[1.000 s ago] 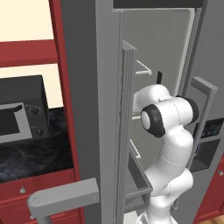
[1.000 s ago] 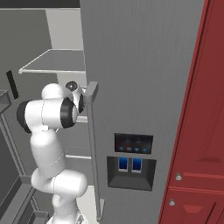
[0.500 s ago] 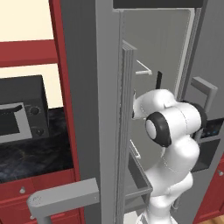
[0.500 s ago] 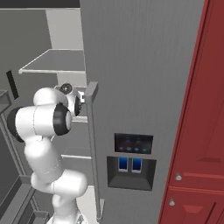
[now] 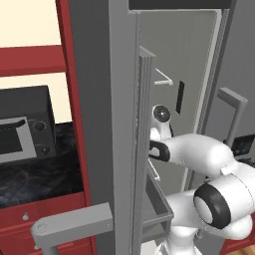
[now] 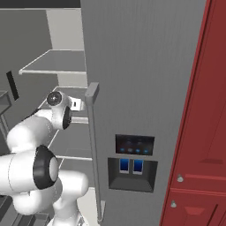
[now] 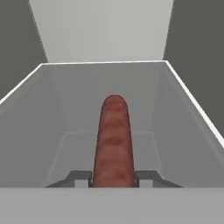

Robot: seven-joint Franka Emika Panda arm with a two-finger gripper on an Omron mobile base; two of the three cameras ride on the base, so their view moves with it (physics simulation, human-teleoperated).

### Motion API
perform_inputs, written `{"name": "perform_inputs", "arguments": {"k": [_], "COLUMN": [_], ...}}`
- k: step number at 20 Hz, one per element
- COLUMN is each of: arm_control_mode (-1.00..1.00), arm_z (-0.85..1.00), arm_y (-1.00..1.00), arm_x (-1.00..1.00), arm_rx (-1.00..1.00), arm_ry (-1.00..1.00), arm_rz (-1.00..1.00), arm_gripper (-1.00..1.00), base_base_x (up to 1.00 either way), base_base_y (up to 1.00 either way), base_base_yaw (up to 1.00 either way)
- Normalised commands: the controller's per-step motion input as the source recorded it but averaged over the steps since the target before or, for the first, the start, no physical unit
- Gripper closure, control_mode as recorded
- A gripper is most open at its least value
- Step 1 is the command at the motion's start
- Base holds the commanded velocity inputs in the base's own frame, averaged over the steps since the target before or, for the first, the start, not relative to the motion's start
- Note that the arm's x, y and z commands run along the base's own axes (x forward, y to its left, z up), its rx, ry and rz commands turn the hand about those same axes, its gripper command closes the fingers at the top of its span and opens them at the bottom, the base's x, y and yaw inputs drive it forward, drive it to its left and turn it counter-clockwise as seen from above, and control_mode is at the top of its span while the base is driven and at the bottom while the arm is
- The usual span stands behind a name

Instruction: Retrieve the sausage and cheese from the fridge and place them on the cutting board on the counter.

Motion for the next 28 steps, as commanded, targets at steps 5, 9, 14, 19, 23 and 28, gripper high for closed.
{"name": "perform_inputs", "arguments": {"k": [5, 9, 14, 19, 23, 28], "arm_control_mode": [-1.00, -1.00, -1.00, 1.00, 1.00, 1.00], "arm_z": [0.97, 0.80, 0.15, -0.20, 0.00, 0.00], "arm_y": [-0.05, -0.08, -0.18, -0.21, 0.00, 0.00], "arm_x": [-0.82, -0.64, -0.85, -0.68, 0.00, 0.00], "arm_rx": [0.00, 0.00, -0.02, -0.01, 0.00, 0.00], "arm_ry": [0.14, 0.23, 0.20, 0.05, 0.00, 0.00], "arm_rz": [0.00, 0.00, 0.00, -0.01, 0.00, 0.00], "arm_gripper": [1.00, 1.00, 1.00, 1.00, 1.00, 1.00], "base_base_x": [0.00, 0.00, 0.00, -0.15, -0.97, -0.97], "base_base_y": [0.00, 0.00, 0.00, -0.08, -0.75, -0.57], "base_base_yaw": [0.00, 0.00, 0.00, 0.00, 0.00, 0.33]}}
